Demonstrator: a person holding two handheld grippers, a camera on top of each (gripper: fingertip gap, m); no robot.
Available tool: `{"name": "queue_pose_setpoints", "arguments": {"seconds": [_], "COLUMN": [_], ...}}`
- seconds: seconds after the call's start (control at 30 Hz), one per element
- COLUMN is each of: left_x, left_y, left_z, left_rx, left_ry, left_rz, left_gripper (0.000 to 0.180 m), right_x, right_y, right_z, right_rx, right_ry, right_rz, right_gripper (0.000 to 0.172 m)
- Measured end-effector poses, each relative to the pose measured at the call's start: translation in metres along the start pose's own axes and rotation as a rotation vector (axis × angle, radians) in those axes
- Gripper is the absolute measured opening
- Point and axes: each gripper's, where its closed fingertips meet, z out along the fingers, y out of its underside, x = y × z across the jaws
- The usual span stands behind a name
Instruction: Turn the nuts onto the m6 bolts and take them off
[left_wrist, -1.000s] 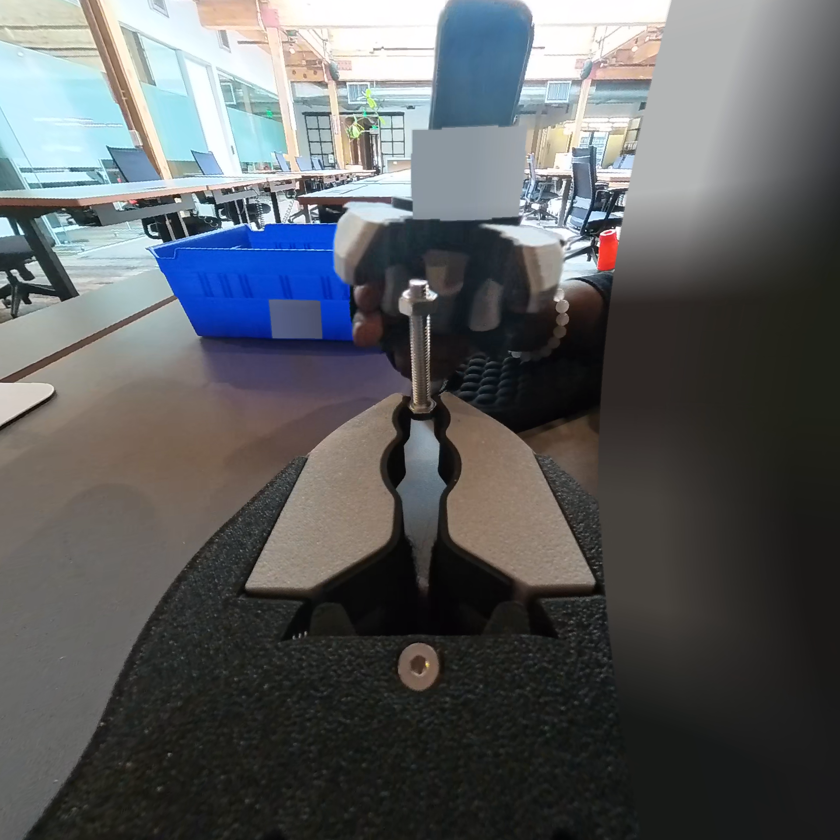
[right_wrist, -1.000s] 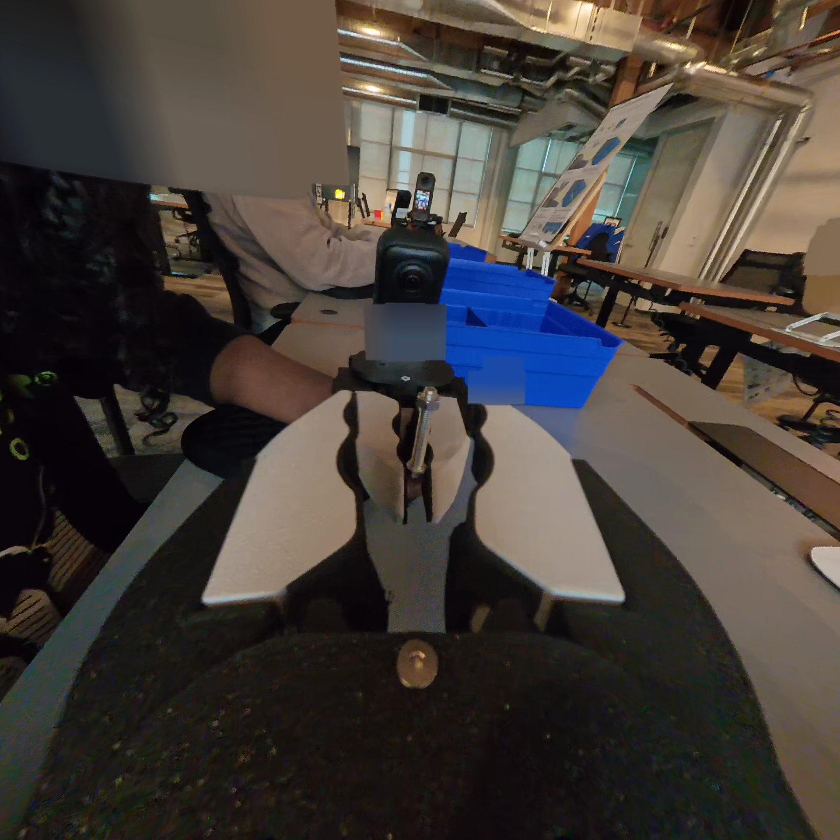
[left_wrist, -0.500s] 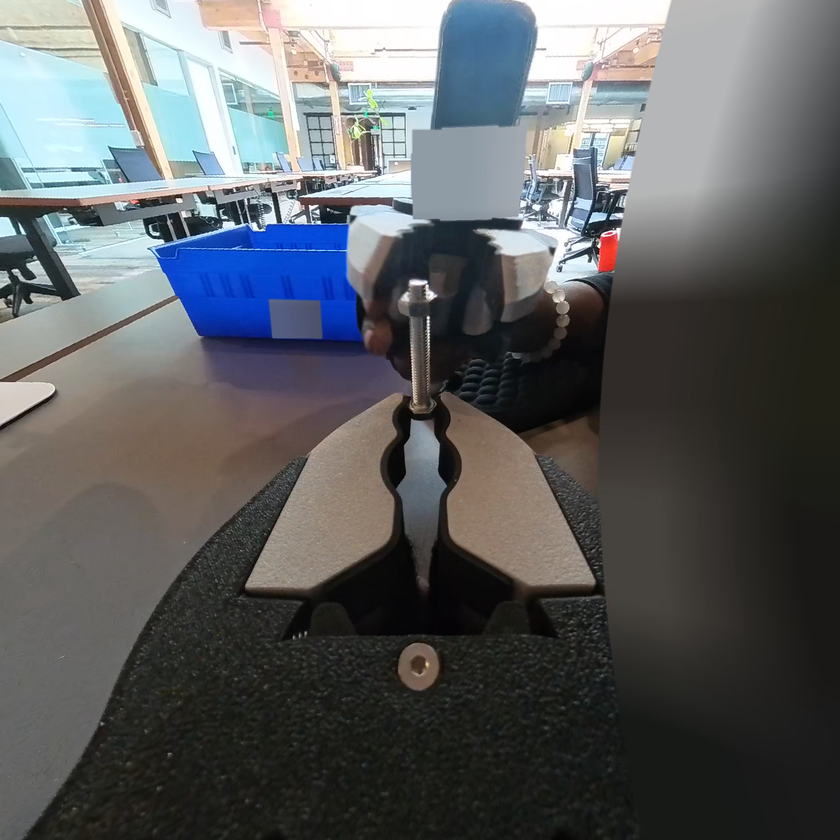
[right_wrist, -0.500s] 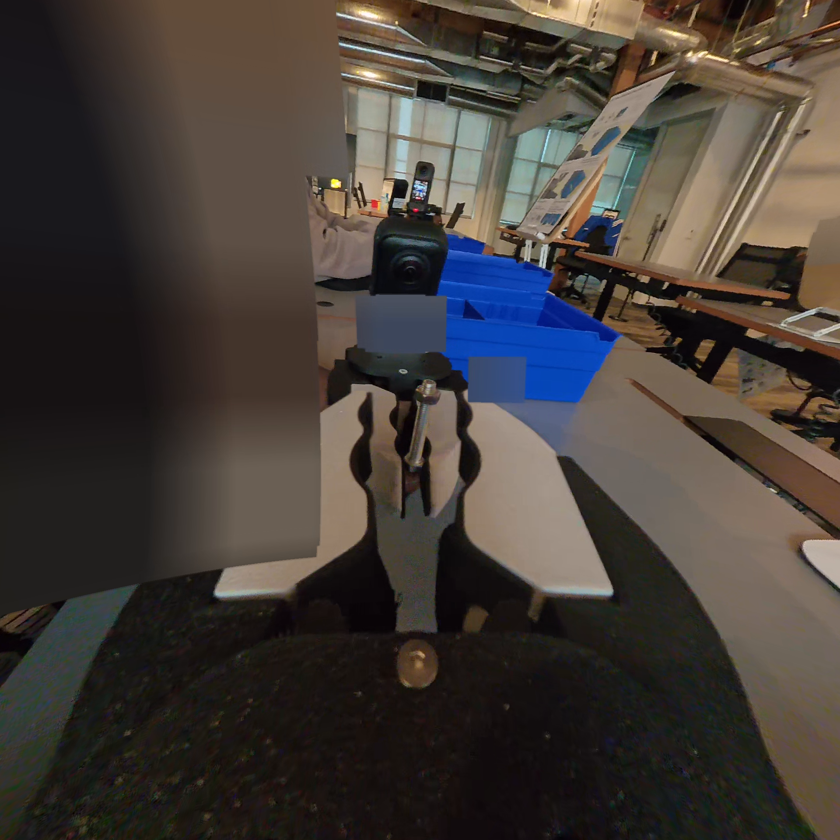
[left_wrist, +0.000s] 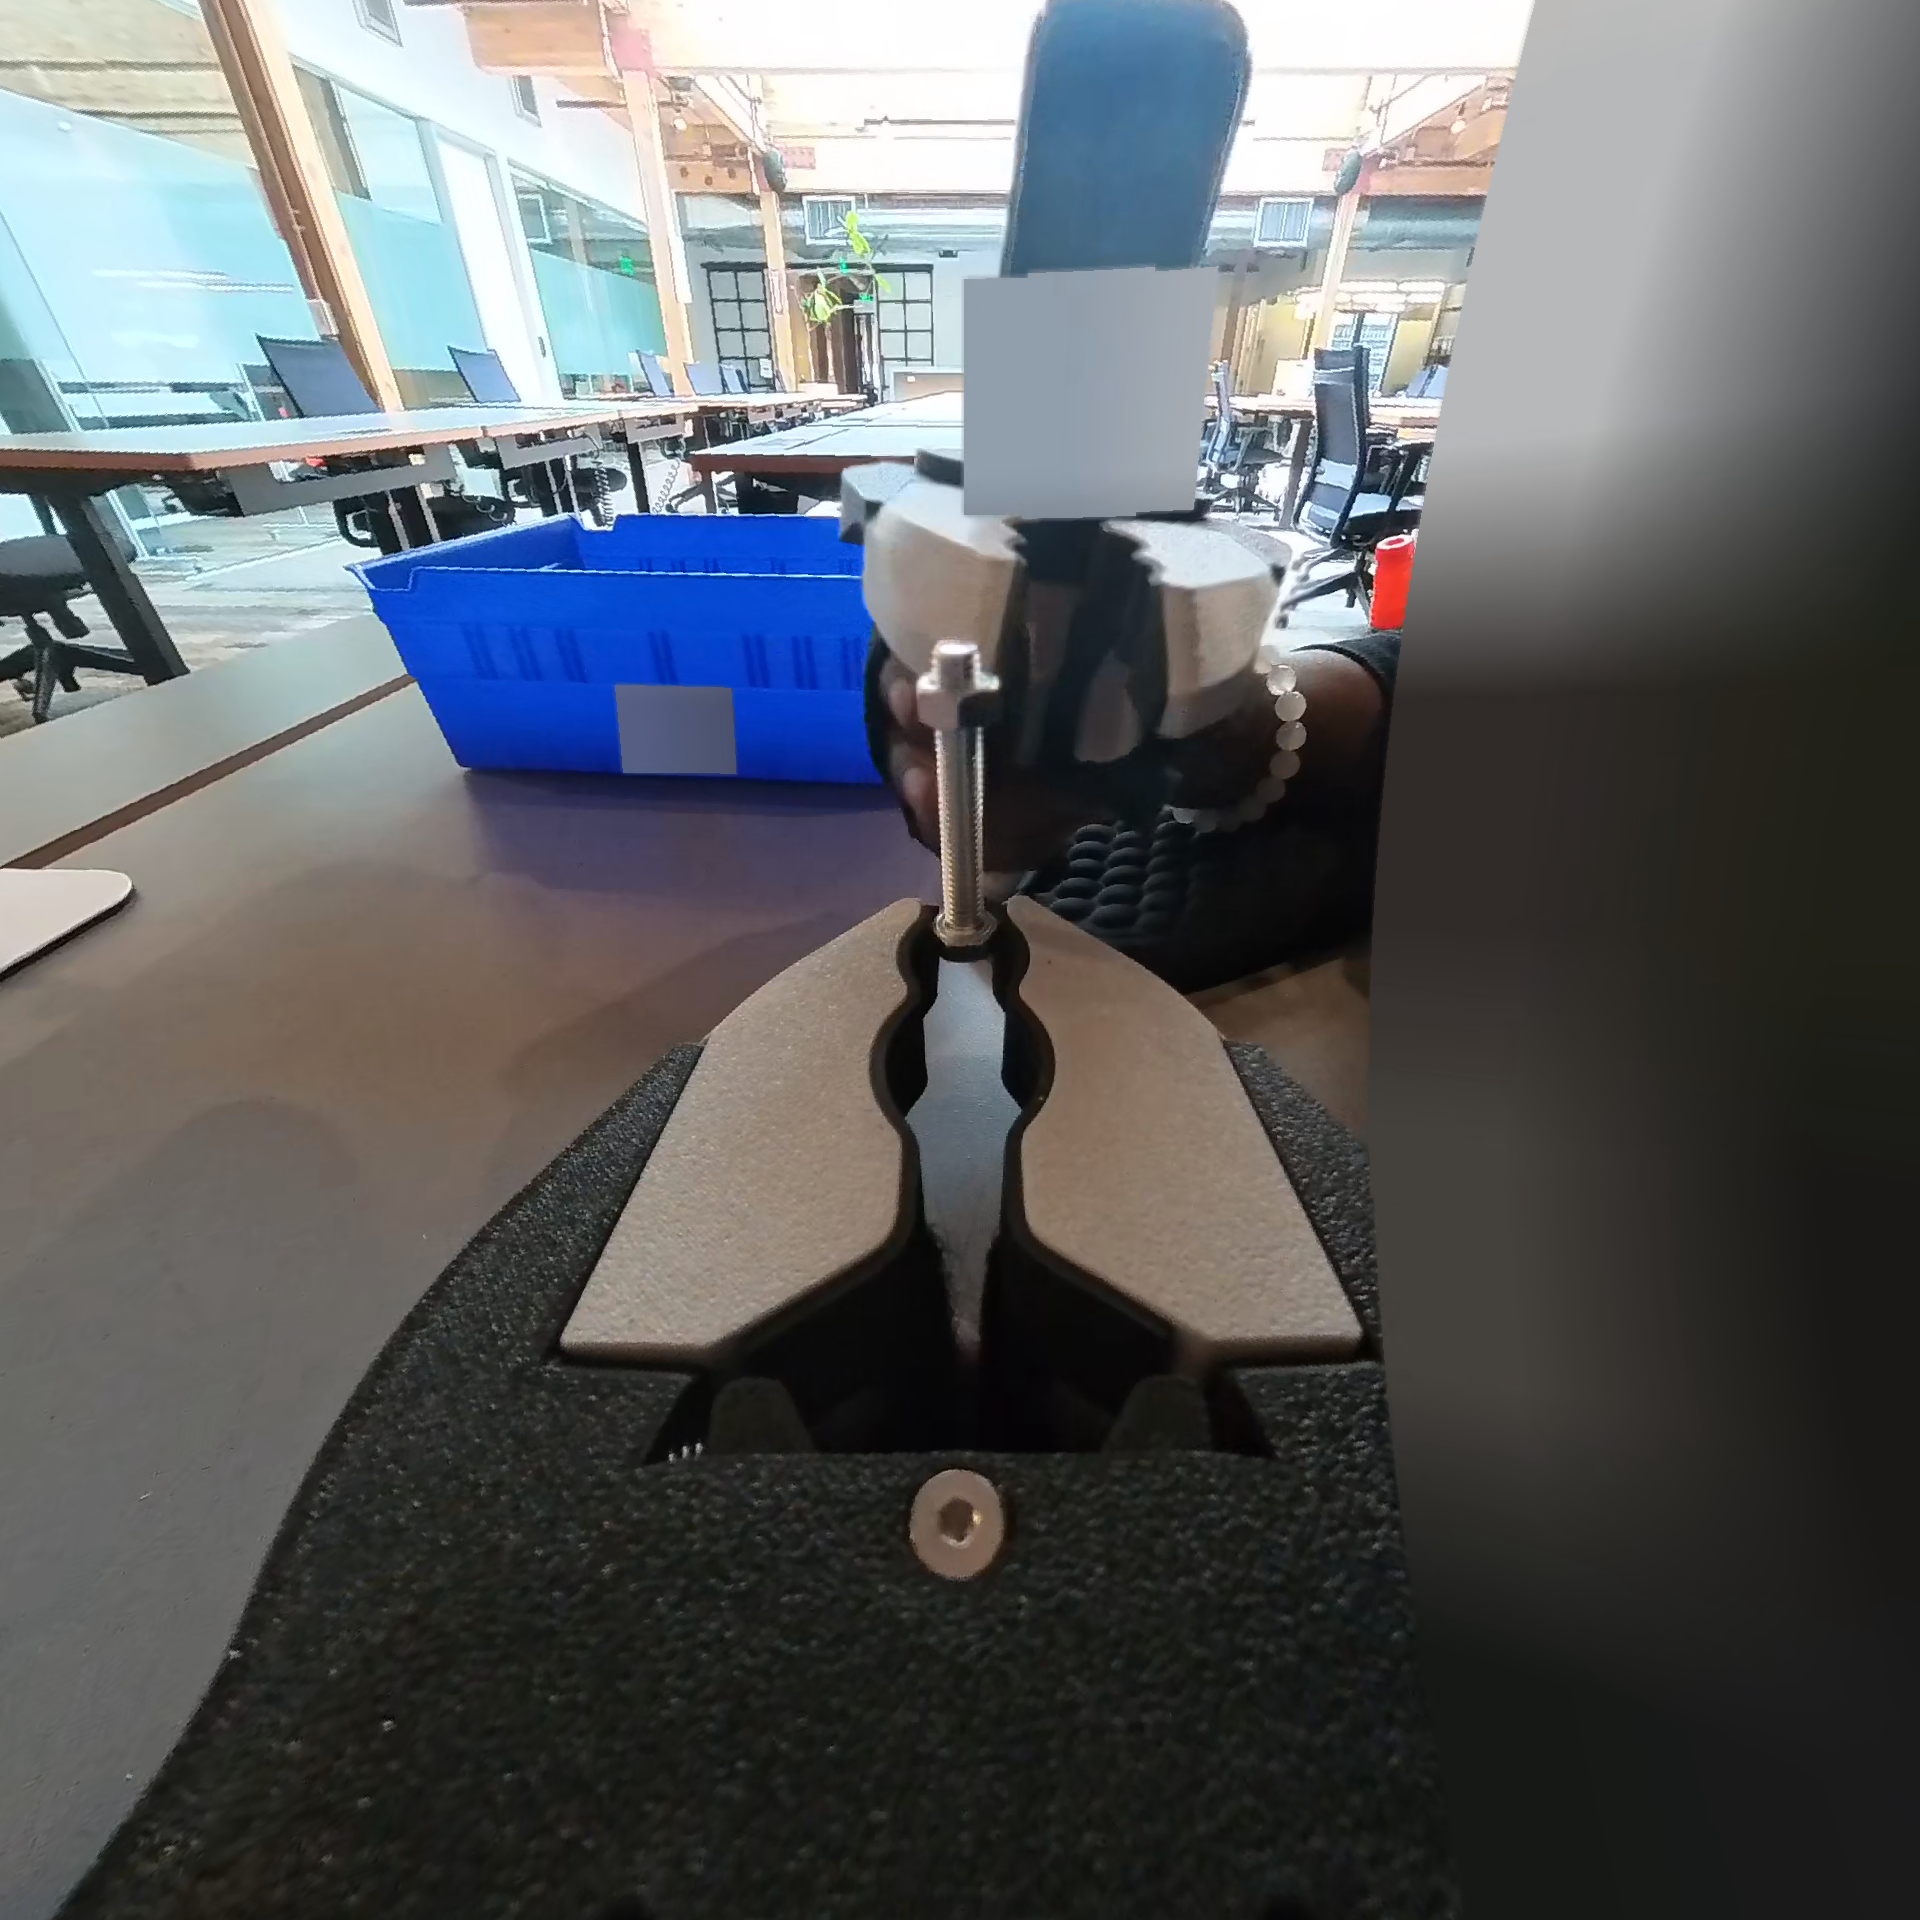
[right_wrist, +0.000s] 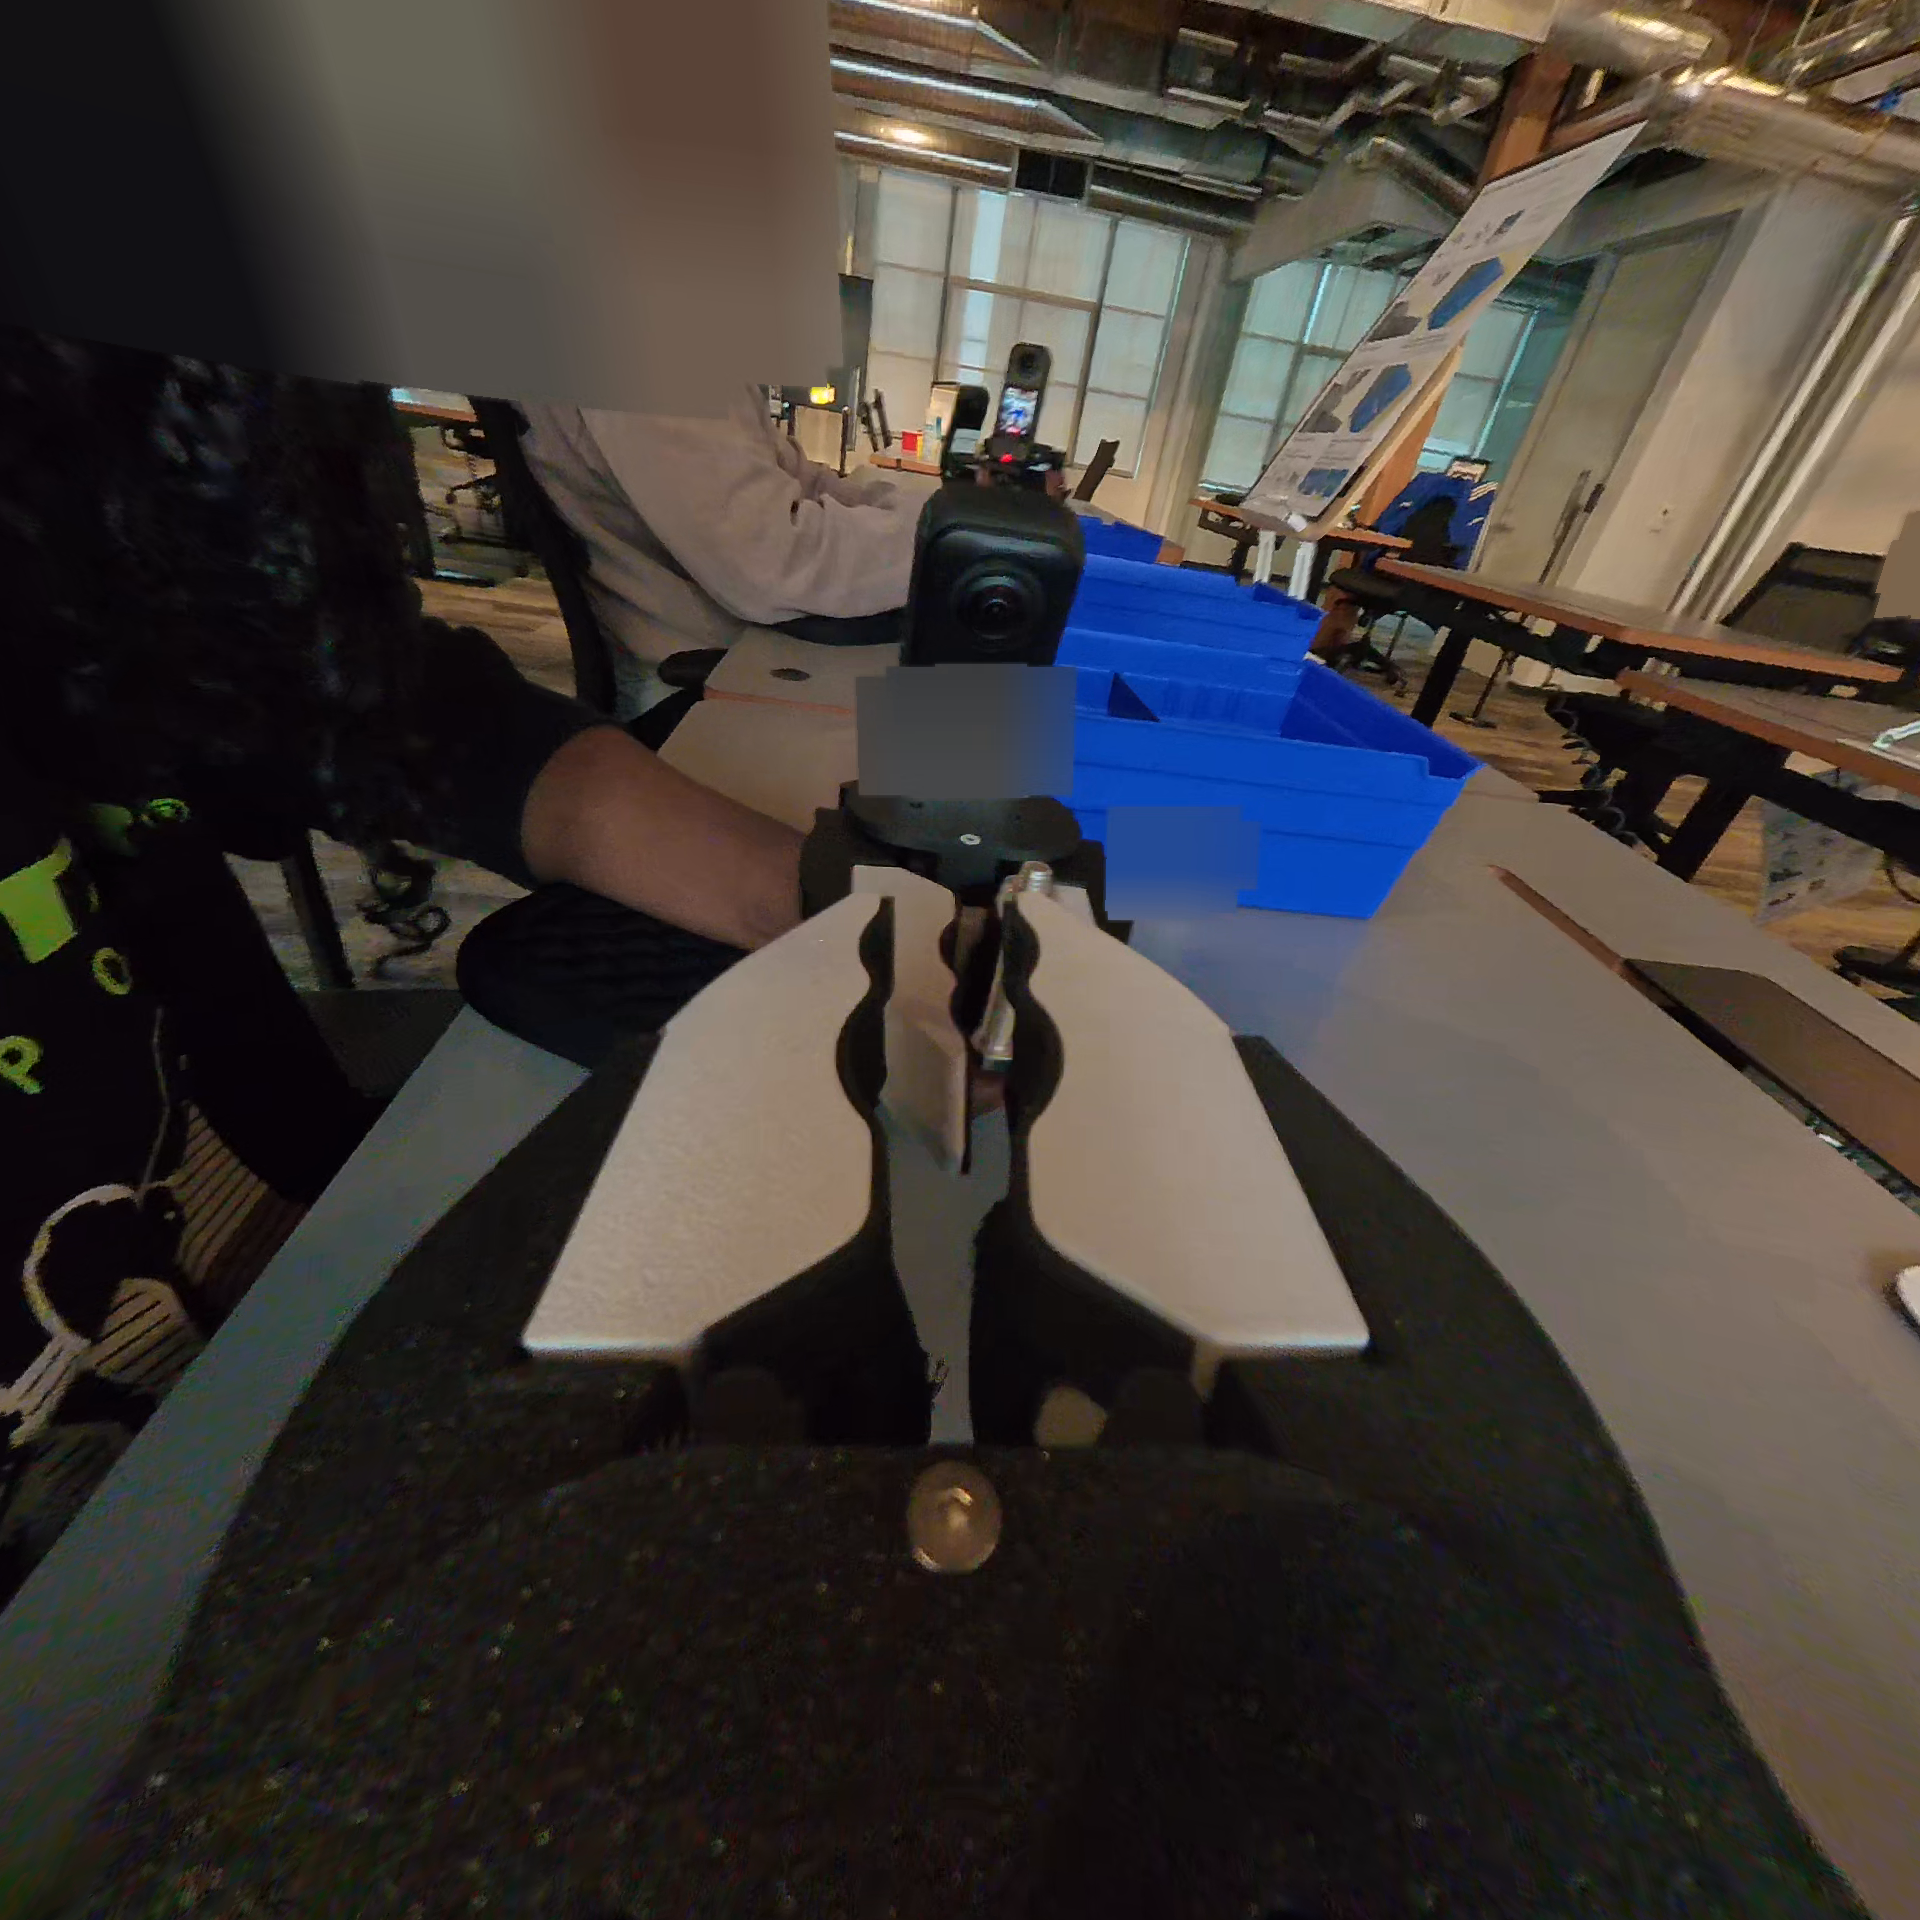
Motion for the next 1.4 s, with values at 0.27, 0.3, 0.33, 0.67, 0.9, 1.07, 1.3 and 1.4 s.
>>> {"name": "queue_pose_setpoints", "arguments": {"seconds": [0.27, 0.3, 0.33, 0.67, 0.9, 1.07, 1.3, 1.4], "left_x": [0.001, 0.001, 0.001, 0.000, -0.001, 0.000, 0.001, 0.001], "left_y": [0.001, 0.001, 0.001, 0.000, 0.000, 0.000, 0.001, 0.001], "left_z": [0.001, 0.001, 0.001, 0.000, 0.000, 0.001, 0.001, 0.001], "left_rx": [-0.007, -0.007, -0.006, 0.001, 0.002, 0.001, -0.005, -0.007], "left_ry": [0.005, 0.004, 0.004, -0.002, -0.003, -0.002, 0.002, 0.003], "left_rz": [0.007, 0.006, 0.005, 0.000, -0.003, 0.000, 0.004, 0.006], "left_gripper": [0.009, 0.009, 0.009, 0.009, 0.009, 0.009, 0.009, 0.009], "right_x": [0.006, 0.003, 0.000, -0.002, -0.009, -0.013, 0.008, 0.000], "right_y": [-0.001, 0.000, 0.001, 0.001, -0.001, 0.000, -0.008, -0.002], "right_z": [0.006, 0.008, 0.009, 0.004, 0.003, 0.003, -0.002, 0.004], "right_rx": [0.027, 0.019, 0.009, -0.002, 0.000, -0.006, 0.062, 0.021], "right_ry": [0.022, 0.010, 0.000, -0.015, -0.051, -0.059, 0.023, -0.009], "right_rz": [0.040, 0.033, 0.026, 0.024, 0.013, -0.025, 0.059, 0.037], "right_gripper": [0.054, 0.055, 0.056, 0.041, 0.031, 0.030, 0.047, 0.052]}}
